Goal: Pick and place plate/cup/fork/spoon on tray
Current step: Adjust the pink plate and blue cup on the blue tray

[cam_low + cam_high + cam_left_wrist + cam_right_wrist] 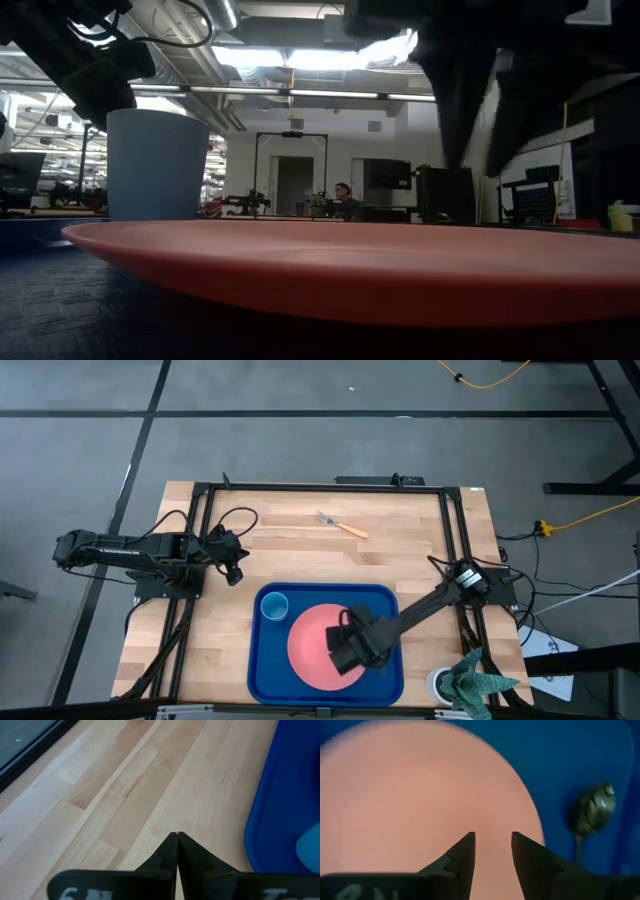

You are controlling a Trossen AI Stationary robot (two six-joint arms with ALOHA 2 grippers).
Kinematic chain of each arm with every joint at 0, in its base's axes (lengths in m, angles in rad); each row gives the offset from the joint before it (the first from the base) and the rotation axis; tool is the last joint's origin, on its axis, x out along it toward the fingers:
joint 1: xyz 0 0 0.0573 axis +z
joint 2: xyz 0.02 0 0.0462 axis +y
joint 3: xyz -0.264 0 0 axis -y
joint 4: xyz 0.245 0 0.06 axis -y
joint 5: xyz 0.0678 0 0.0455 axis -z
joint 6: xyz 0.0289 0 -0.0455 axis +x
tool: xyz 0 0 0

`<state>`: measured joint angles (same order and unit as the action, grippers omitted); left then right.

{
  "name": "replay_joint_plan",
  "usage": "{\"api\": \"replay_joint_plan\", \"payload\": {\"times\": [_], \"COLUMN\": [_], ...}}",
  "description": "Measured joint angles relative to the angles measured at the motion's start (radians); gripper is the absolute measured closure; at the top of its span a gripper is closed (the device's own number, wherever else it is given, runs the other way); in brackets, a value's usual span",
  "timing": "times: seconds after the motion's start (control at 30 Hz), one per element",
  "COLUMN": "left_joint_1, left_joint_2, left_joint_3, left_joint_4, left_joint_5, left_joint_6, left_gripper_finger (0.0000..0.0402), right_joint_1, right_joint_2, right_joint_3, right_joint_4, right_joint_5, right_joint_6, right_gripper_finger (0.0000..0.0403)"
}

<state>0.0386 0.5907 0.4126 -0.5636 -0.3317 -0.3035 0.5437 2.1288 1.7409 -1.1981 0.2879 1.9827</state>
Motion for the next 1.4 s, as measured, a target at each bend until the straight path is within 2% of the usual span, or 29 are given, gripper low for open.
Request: {"api": "replay_joint_plan", "payload": {"times": [0.13, 0.33, 0.5, 0.73, 1.4], "left_joint_1": [0.000, 0.000, 0.000, 0.000, 0.000], "left_joint_2": [0.000, 0.000, 0.000, 0.000, 0.000], "left_joint_3": [0.000, 0.000, 0.000, 0.000, 0.000], "left_joint_4": [0.000, 0.000, 0.000, 0.000, 0.000], "left_joint_5": [0.000, 0.000, 0.000, 0.000, 0.000], "left_joint_6": [0.000, 0.000, 0.001, 0.001, 0.000], "left_gripper_finger": [0.0401, 0.0401, 0.0401, 0.0401, 0.0401], "right_joint_1": [-0.017, -0.002, 0.020, 0.040, 0.028], "right_joint_2": [0.000, 0.000, 0.000, 0.031, 0.096], "right_joint_3": [0.000, 0.000, 0.000, -0.001, -0.002], "right_joint_4": [-0.021, -0.104, -0.143, -0.157, -0.179], "right_joint_5": [-0.185, -0.223, -0.325, -0.327, -0.323], "right_joint_6": [-0.023, 0.083, 0.146, 0.188, 0.126], "right_gripper_finger": [0.0274, 0.0283, 0.0289, 0.0289, 0.0289]}}
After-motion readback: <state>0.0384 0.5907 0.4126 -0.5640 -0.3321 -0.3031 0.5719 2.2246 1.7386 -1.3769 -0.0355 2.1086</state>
